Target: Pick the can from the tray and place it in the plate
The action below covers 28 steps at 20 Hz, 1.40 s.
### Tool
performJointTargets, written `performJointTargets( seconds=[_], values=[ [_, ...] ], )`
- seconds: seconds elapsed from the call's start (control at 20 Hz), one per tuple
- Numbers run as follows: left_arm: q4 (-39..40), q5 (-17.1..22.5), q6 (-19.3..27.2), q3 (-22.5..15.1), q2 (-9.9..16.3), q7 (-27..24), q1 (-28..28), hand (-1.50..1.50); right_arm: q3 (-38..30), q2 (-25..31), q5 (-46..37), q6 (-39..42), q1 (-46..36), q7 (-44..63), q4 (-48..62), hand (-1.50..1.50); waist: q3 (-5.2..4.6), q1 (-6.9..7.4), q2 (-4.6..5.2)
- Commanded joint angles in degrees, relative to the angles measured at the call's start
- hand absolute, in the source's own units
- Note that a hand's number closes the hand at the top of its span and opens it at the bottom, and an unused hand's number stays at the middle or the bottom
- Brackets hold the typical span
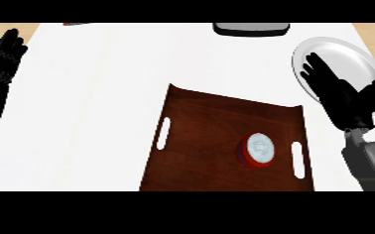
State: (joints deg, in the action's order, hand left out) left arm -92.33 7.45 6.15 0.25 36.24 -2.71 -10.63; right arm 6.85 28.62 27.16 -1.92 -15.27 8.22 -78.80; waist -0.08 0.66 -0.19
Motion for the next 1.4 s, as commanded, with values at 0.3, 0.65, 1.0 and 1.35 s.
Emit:
performJointTargets(
  seconds=[0.3,0.65,1.0,1.35],
  values=[
    [7.2,1.4,4.3,-5.8,-11.2,9.1,7.9,0.0,6.2,11.6,-14.0,9.6,-9.5,-2.8,-14.4,1.5,-2.48,-0.6,-2.0],
    [8.4,1.7,8.9,-8.3,-18.6,11.2,11.8,0.0,6.9,-3.2,-15.6,-5.2,8.6,-16.4,-14.6,1.5,0.42,-2.73,0.18],
    [11.4,-0.1,9.7,-8.8,-20.2,12.8,7.1,0.0,13.6,0.3,-20.8,11.0,15.5,-37.9,-12.4,-1.5,0.12,-1.23,0.26],
    [11.8,-1.4,10.4,-9.5,-21.3,13.3,6.7,0.0,12.1,11.8,-35.3,7.2,9.4,-27.5,-17.1,-1.5,-0.02,-1.28,0.05]
  ],
)
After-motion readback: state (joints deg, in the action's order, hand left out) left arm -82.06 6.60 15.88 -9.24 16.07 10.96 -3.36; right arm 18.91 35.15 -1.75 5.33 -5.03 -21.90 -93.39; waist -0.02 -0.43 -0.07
